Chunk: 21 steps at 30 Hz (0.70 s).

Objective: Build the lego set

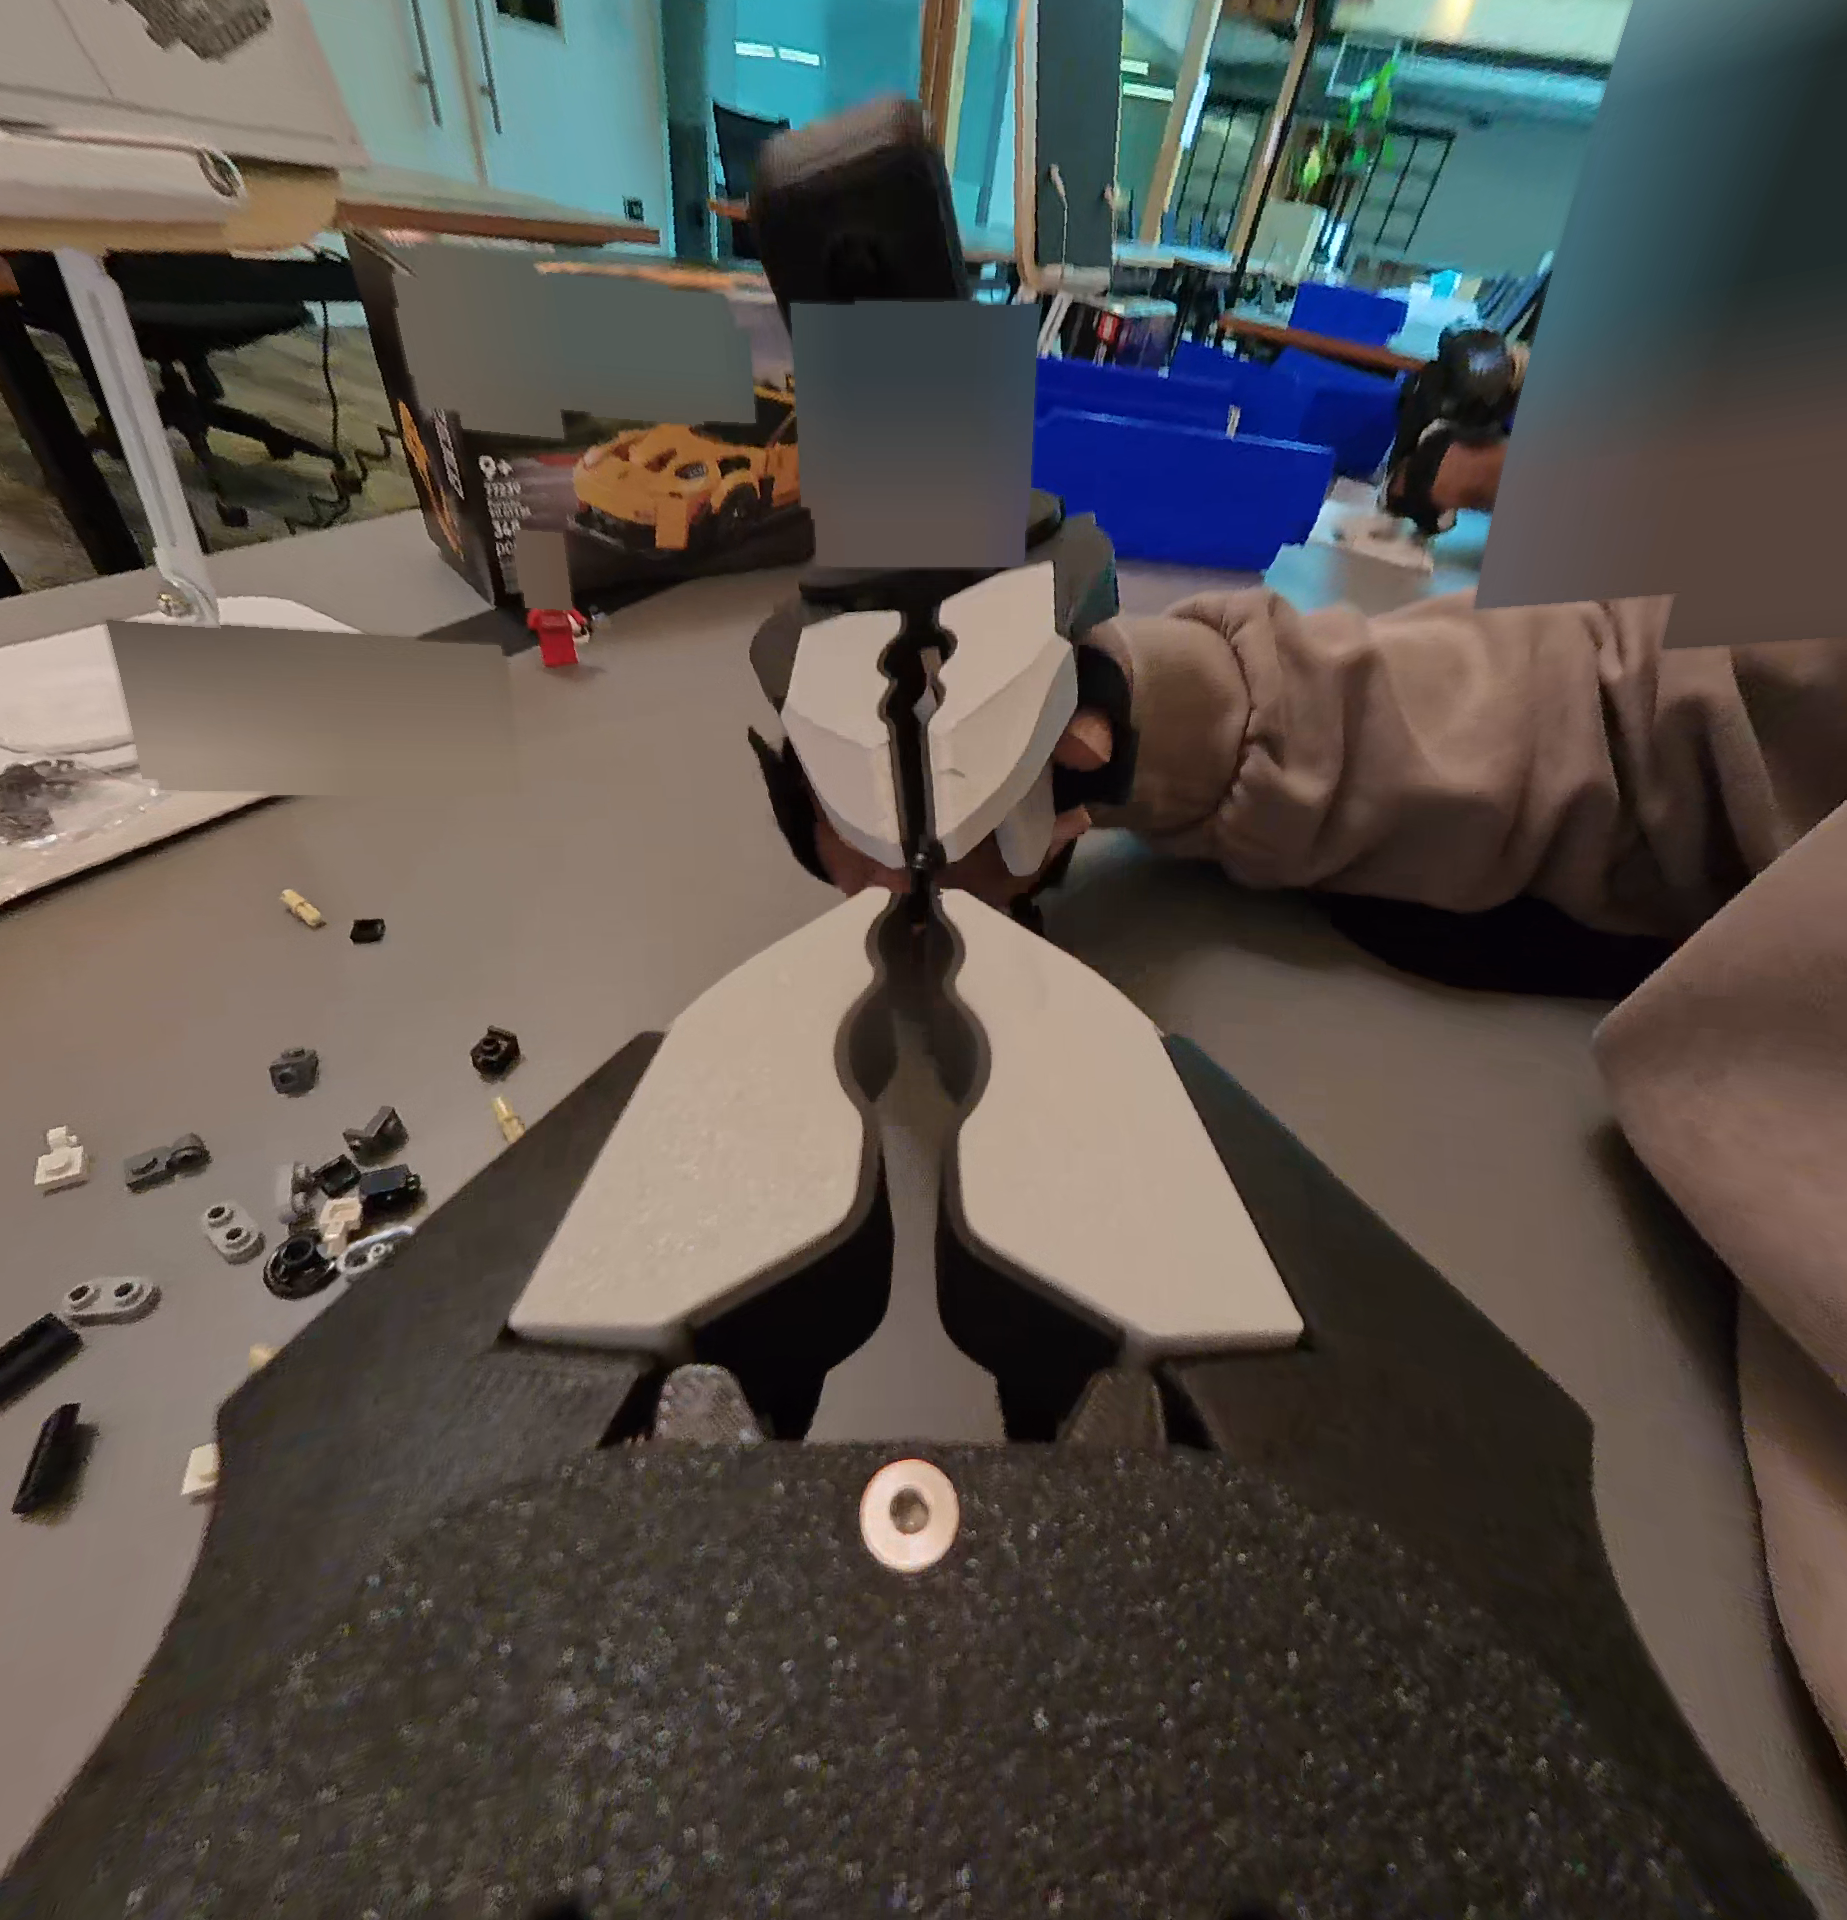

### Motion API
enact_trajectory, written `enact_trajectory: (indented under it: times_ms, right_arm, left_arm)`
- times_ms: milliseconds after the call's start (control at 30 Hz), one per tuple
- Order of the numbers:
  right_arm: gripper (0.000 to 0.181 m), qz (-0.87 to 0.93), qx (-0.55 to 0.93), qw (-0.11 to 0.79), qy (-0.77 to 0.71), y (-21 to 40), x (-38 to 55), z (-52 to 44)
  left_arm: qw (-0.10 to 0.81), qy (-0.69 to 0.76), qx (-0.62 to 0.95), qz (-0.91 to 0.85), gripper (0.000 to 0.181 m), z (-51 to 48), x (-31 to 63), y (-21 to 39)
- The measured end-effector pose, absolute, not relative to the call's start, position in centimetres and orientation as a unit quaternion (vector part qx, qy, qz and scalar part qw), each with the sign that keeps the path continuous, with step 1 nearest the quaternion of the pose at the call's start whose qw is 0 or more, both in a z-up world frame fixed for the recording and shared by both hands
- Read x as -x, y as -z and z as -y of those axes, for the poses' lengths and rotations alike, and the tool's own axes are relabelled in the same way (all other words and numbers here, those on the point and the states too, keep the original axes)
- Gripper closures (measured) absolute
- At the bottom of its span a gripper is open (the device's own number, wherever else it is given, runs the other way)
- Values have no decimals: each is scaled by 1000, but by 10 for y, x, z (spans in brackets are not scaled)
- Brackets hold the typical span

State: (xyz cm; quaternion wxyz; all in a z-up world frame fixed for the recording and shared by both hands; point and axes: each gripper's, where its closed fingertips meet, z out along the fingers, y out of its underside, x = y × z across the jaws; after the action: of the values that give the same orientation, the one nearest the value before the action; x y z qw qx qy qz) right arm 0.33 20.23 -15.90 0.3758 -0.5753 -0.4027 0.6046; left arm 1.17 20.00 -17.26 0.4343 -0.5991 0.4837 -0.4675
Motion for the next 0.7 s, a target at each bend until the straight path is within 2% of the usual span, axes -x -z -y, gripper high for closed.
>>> enact_trajectory:
  times_ms: [267, 500, 700]
  right_arm:
    - [181, 439, 597, 362, -565, 174, -9, -200]
    - [168, 464, 635, 370, -495, 189, -9, -208]
    - [169, 470, 654, 367, -466, 196, -4, -210]
  left_arm:
    - [406, 444, 617, -507, 178, -200, -12, 190]
    - [397, 424, 643, -500, 178, -209, -10, 201]
    - [405, 391, 649, -512, 178, -212, -9, 206]
